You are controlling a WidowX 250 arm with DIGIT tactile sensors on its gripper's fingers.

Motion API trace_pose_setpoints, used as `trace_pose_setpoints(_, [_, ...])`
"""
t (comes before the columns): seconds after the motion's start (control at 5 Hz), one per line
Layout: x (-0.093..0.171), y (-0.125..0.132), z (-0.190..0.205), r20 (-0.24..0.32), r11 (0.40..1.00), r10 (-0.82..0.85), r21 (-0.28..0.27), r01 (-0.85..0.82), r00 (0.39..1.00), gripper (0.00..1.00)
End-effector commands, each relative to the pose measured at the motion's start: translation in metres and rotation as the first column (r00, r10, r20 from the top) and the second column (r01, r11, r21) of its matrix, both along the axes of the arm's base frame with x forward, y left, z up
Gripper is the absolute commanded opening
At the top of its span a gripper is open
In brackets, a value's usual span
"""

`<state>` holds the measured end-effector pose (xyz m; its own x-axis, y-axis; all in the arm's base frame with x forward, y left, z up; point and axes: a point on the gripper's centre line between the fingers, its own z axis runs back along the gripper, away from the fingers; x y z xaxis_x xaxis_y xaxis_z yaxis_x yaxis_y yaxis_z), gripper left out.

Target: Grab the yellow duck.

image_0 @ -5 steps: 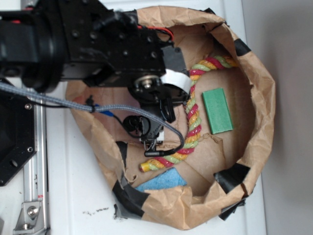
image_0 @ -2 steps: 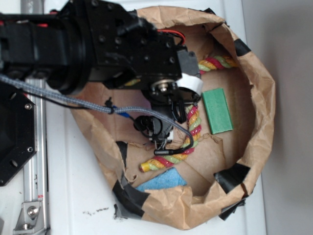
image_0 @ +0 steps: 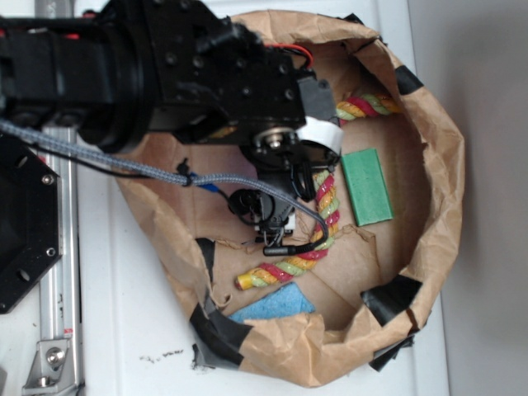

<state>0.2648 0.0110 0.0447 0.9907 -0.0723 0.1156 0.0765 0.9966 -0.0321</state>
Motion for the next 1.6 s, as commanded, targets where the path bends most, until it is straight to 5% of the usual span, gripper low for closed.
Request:
trace_pose_setpoints(0.0, [0.003,0.001,-0.003,0.013,1.000,-0.009,0.004,0.009,1.000,1.00])
trace_pose_setpoints(1.0, [-0.008,-0.009,-0.026,-0.028,0.999,-0.048,-0.005,0.048,0.998,1.00])
trace_pose_setpoints(1.4, [-0.005,0.016,-0.038,-0.058,0.999,0.029,0.015,-0.028,0.998,1.00])
